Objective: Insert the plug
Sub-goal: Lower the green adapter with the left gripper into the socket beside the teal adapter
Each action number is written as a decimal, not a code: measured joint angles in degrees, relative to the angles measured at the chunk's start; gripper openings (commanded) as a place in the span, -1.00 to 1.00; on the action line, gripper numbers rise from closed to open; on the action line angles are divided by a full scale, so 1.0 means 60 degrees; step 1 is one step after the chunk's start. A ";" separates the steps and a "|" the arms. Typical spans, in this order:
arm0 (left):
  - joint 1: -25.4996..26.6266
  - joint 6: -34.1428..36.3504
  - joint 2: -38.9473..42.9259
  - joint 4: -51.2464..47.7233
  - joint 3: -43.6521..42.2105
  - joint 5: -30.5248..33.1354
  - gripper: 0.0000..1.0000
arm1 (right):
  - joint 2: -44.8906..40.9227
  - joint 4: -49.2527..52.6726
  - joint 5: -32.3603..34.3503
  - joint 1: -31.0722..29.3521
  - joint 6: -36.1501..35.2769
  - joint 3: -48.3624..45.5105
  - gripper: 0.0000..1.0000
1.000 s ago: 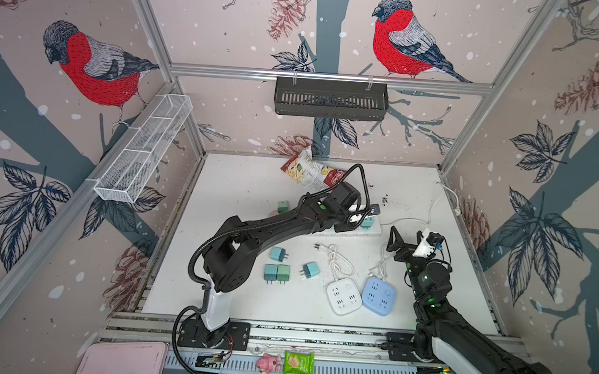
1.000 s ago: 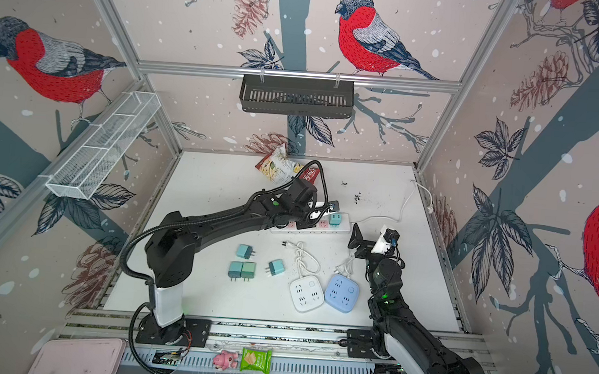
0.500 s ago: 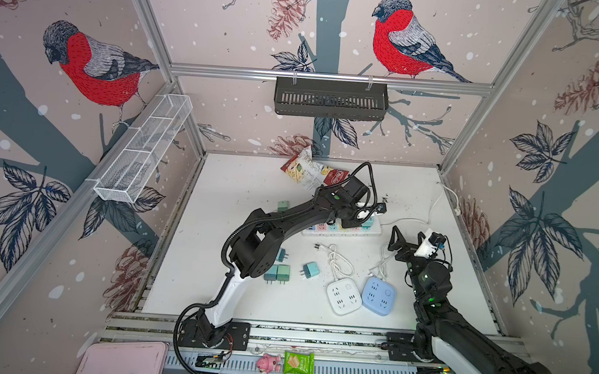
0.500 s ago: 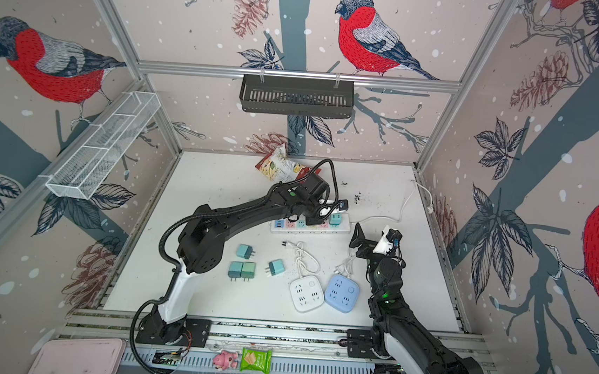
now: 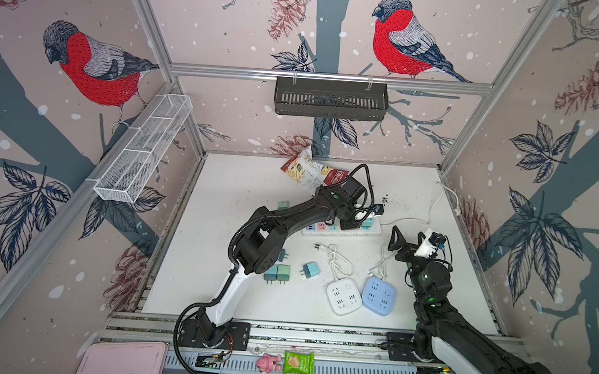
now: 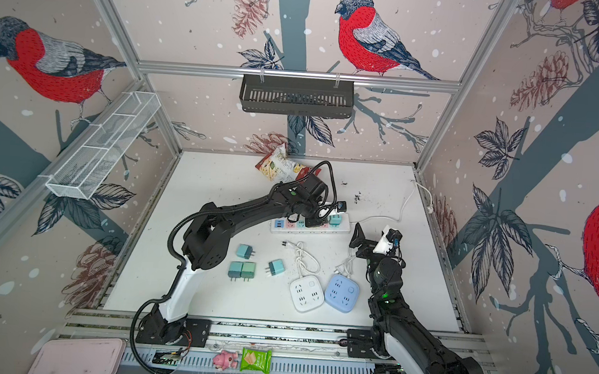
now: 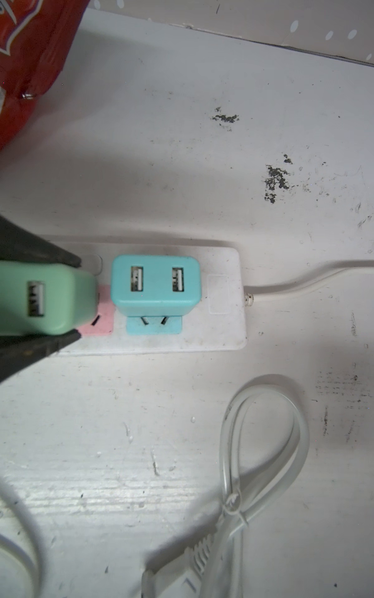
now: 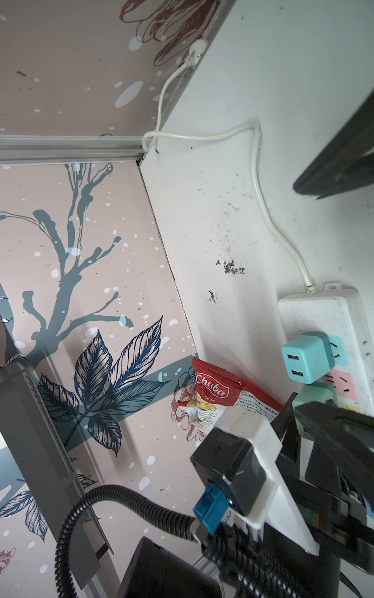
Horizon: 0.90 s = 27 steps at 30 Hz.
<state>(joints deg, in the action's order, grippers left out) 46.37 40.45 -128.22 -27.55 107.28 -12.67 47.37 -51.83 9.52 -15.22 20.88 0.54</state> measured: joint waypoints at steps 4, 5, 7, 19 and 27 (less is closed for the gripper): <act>-0.0087 0.0000 -0.0102 0.0055 0.0015 -0.0306 -1.00 | 0.0033 0.0000 0.0000 0.0000 0.0015 0.0000 0.99; -0.0095 0.0000 -0.0113 0.0066 0.0018 -0.0350 -1.00 | 0.0047 0.0000 0.0000 0.0000 0.0015 0.0000 0.99; -0.0124 0.0000 -0.0138 0.0120 0.0022 -0.0448 -1.00 | 0.0047 0.0025 0.0000 0.0000 0.0015 0.0000 0.99; -0.0280 0.0000 -0.0266 0.0255 0.0062 -0.1035 -1.00 | 0.0080 0.0062 0.0000 0.0000 0.0018 0.0000 0.99; -0.0696 -0.0004 -0.0364 0.0324 0.0087 -0.2200 -1.00 | 0.0084 0.0062 0.0000 0.0007 0.0018 0.0000 0.99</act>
<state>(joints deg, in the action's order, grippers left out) 42.19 40.42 -130.41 -25.61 107.81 -25.87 47.88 -51.46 9.52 -15.18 20.99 0.54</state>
